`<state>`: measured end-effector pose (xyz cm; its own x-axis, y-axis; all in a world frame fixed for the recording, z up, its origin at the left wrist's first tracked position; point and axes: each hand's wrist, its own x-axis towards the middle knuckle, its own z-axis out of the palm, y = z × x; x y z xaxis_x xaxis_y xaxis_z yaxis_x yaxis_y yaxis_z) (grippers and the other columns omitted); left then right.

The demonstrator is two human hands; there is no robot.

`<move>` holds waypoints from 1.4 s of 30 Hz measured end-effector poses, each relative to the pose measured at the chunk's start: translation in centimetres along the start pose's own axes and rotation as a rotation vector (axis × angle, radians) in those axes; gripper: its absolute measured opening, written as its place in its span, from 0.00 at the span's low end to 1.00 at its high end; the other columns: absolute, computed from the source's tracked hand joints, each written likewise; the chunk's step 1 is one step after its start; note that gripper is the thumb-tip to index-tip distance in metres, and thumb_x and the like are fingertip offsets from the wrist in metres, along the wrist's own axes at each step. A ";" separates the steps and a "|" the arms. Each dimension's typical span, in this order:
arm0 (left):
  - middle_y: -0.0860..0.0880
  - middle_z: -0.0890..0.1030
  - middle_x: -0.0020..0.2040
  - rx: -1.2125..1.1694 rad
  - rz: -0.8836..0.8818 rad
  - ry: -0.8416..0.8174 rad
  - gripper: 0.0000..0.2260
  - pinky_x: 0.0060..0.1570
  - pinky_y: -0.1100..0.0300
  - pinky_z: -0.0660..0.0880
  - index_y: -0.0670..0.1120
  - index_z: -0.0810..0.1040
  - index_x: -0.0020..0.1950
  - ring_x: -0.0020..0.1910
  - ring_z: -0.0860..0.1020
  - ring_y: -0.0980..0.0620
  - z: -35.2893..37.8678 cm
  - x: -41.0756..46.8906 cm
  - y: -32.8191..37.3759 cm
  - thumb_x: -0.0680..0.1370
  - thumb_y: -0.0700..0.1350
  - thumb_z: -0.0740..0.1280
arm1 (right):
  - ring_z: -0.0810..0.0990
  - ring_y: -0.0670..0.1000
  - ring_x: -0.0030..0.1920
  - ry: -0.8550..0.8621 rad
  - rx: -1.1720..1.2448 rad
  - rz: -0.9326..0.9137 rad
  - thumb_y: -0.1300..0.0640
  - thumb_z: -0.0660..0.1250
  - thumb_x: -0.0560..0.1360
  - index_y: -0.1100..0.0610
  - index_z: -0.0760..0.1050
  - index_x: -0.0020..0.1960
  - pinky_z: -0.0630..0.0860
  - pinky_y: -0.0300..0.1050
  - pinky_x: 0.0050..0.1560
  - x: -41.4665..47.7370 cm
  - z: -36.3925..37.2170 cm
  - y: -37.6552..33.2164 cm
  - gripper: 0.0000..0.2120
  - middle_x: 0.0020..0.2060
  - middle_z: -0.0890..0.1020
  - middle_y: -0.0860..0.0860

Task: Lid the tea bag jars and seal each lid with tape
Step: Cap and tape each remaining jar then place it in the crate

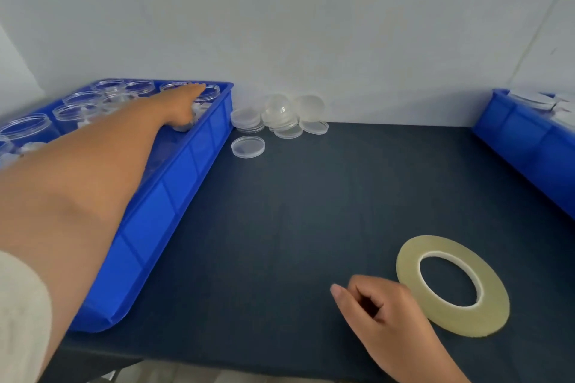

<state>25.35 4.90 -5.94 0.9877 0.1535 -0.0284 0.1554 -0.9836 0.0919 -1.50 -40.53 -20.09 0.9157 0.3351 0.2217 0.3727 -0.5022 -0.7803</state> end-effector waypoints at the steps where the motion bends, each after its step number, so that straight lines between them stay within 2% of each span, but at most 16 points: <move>1: 0.45 0.54 0.87 -0.016 -0.020 -0.018 0.44 0.79 0.47 0.60 0.50 0.47 0.88 0.84 0.58 0.41 0.2 0.6 -0.1 0.79 0.33 0.68 | 0.65 0.46 0.29 -0.003 0.002 0.005 0.42 0.68 0.79 0.54 0.65 0.34 0.61 0.39 0.31 0.1 0.0 0.1 0.22 0.26 0.67 0.49; 3: 0.42 0.57 0.86 -0.016 -0.041 0.000 0.40 0.79 0.43 0.63 0.47 0.50 0.88 0.82 0.61 0.37 0.8 1.6 -0.2 0.81 0.35 0.67 | 0.65 0.46 0.29 0.006 0.014 0.011 0.42 0.67 0.78 0.54 0.65 0.35 0.61 0.39 0.31 0.3 0.0 0.0 0.22 0.26 0.66 0.48; 5: 0.36 0.64 0.81 0.026 -0.020 0.090 0.27 0.74 0.39 0.68 0.43 0.65 0.83 0.76 0.69 0.32 1.6 2.0 -0.3 0.83 0.39 0.66 | 0.64 0.45 0.29 0.018 0.025 0.018 0.42 0.67 0.78 0.54 0.65 0.35 0.60 0.39 0.31 0.4 -0.1 -0.1 0.22 0.26 0.66 0.47; 7: 0.34 0.74 0.72 0.048 0.001 0.172 0.14 0.67 0.40 0.73 0.42 0.80 0.70 0.65 0.77 0.31 2.3 1.8 -0.4 0.84 0.40 0.65 | 0.64 0.45 0.29 0.016 0.039 0.024 0.41 0.67 0.78 0.54 0.66 0.35 0.60 0.39 0.31 0.4 -0.1 -0.3 0.22 0.26 0.66 0.48; 9: 0.34 0.80 0.63 0.045 0.022 0.228 0.08 0.61 0.41 0.77 0.41 0.86 0.57 0.58 0.80 0.33 2.6 1.2 -0.6 0.83 0.40 0.67 | 0.65 0.46 0.29 0.010 0.051 0.029 0.41 0.67 0.79 0.55 0.65 0.35 0.61 0.39 0.31 0.4 -0.2 -0.4 0.23 0.26 0.66 0.48; 11: 0.34 0.79 0.59 0.067 0.024 0.301 0.06 0.55 0.42 0.78 0.41 0.86 0.50 0.53 0.80 0.33 2.0 0.3 -0.8 0.81 0.40 0.70 | 0.64 0.46 0.29 0.009 0.053 0.031 0.42 0.67 0.79 0.56 0.64 0.34 0.60 0.40 0.31 0.4 -0.2 -0.4 0.24 0.26 0.66 0.49; 15: 0.38 0.78 0.56 0.085 0.067 0.506 0.04 0.51 0.43 0.76 0.43 0.83 0.47 0.49 0.79 0.35 -2.3 -2.5 0.0 0.80 0.42 0.70 | 0.63 0.46 0.29 0.012 0.053 0.029 0.43 0.68 0.81 0.55 0.63 0.35 0.60 0.42 0.31 0.4 -0.2 -0.4 0.24 0.27 0.66 0.50; 20: 0.51 0.78 0.45 0.047 0.325 0.623 0.10 0.46 0.50 0.72 0.52 0.79 0.44 0.45 0.76 0.47 -8.3 -8.0 4.0 0.78 0.57 0.73 | 0.66 0.45 0.29 0.017 0.059 0.039 0.40 0.66 0.80 0.49 0.66 0.33 0.63 0.40 0.31 0.5 -0.1 -0.4 0.22 0.26 0.67 0.45; 23: 0.58 0.75 0.41 0.019 0.531 0.542 0.12 0.41 0.55 0.69 0.54 0.77 0.44 0.40 0.75 0.51 -8.7 -13.1 8.3 0.78 0.61 0.72 | 0.65 0.45 0.29 0.026 0.051 0.050 0.40 0.66 0.81 0.49 0.66 0.34 0.63 0.40 0.31 0.5 -0.1 -0.2 0.22 0.26 0.67 0.45; 26: 0.58 0.75 0.41 -0.014 0.697 0.389 0.12 0.40 0.62 0.69 0.54 0.76 0.43 0.40 0.75 0.58 -6.6 -18.6 12.6 0.77 0.61 0.72 | 0.67 0.44 0.30 0.059 0.052 0.087 0.39 0.67 0.81 0.52 0.68 0.37 0.66 0.41 0.31 0.4 -0.1 -0.3 0.22 0.29 0.71 0.49; 30: 0.60 0.73 0.43 -0.058 0.793 0.181 0.11 0.40 0.64 0.69 0.60 0.73 0.42 0.41 0.75 0.62 -0.3 -24.4 16.7 0.78 0.61 0.71 | 0.80 0.43 0.41 0.134 0.054 0.137 0.34 0.72 0.76 0.42 0.74 0.48 0.77 0.38 0.39 0.4 0.1 -0.7 0.14 0.41 0.81 0.40; 32: 0.62 0.72 0.45 -0.079 0.821 0.151 0.10 0.40 0.65 0.68 0.60 0.73 0.43 0.42 0.74 0.63 2.8 -26.2 17.5 0.79 0.61 0.71 | 0.81 0.42 0.53 0.169 0.076 0.133 0.32 0.77 0.71 0.37 0.70 0.61 0.81 0.38 0.50 0.4 0.4 -0.9 0.26 0.53 0.79 0.36; 35: 0.62 0.71 0.46 -0.114 0.847 0.179 0.09 0.41 0.67 0.65 0.58 0.76 0.46 0.43 0.73 0.65 6.1 -27.5 17.9 0.80 0.61 0.71 | 0.76 0.44 0.68 0.183 0.190 0.095 0.35 0.82 0.67 0.42 0.58 0.77 0.78 0.41 0.64 1.1 0.4 -1.3 0.48 0.68 0.73 0.37; 37: 0.62 0.72 0.48 -0.171 0.858 0.185 0.09 0.44 0.65 0.69 0.58 0.77 0.47 0.45 0.74 0.63 7.3 -27.8 17.9 0.79 0.61 0.71 | 0.78 0.42 0.65 0.155 0.245 0.070 0.40 0.83 0.68 0.39 0.55 0.78 0.79 0.39 0.62 1.8 0.4 -1.7 0.50 0.65 0.74 0.31; 39: 0.62 0.73 0.49 -0.259 0.873 0.186 0.10 0.43 0.65 0.70 0.60 0.77 0.53 0.44 0.75 0.59 8.0 -27.9 17.6 0.78 0.63 0.70 | 0.80 0.41 0.63 0.146 0.258 0.058 0.45 0.84 0.69 0.35 0.59 0.75 0.80 0.39 0.59 2.2 0.7 -1.9 0.45 0.62 0.74 0.29; 42: 0.59 0.80 0.48 -0.730 0.752 0.217 0.13 0.37 0.67 0.70 0.62 0.77 0.63 0.33 0.74 0.55 8.3 -27.0 16.9 0.79 0.60 0.68 | 0.79 0.41 0.63 0.185 0.247 0.051 0.39 0.83 0.66 0.33 0.64 0.70 0.80 0.42 0.61 2.2 1.2 -1.9 0.40 0.63 0.77 0.33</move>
<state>1.16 -16.66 -11.89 0.8033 -0.3842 0.4551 -0.5951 -0.5488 0.5871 -0.35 -37.87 -18.83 0.9527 0.1519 0.2633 0.2982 -0.2980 -0.9068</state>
